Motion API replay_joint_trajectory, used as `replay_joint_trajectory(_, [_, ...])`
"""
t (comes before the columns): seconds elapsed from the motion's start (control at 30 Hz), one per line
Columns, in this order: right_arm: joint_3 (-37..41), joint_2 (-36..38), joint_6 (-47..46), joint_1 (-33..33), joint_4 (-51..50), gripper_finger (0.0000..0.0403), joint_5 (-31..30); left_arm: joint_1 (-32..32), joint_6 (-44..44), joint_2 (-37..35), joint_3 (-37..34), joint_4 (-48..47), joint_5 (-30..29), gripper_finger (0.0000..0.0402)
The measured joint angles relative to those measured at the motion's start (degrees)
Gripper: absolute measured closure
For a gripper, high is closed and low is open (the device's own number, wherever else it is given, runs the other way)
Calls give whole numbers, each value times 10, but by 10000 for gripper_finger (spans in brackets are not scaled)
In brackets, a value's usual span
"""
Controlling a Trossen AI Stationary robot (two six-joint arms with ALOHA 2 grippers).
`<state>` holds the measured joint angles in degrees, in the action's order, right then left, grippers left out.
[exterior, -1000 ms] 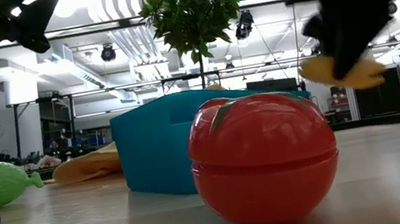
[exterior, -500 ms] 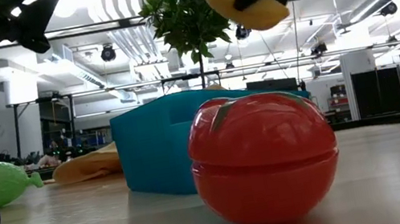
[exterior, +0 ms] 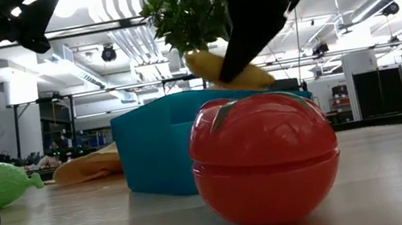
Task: Pick and placing Produce into tupperware
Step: Put the yellow banana into the blue bin
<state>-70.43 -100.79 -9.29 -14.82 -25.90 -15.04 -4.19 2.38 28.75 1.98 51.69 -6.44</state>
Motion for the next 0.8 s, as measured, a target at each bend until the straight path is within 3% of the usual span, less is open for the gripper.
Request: replay_joint_trajectory(0.8, [-4,-41,55,18,-6,238,4,0,0,0,0,0,0,206])
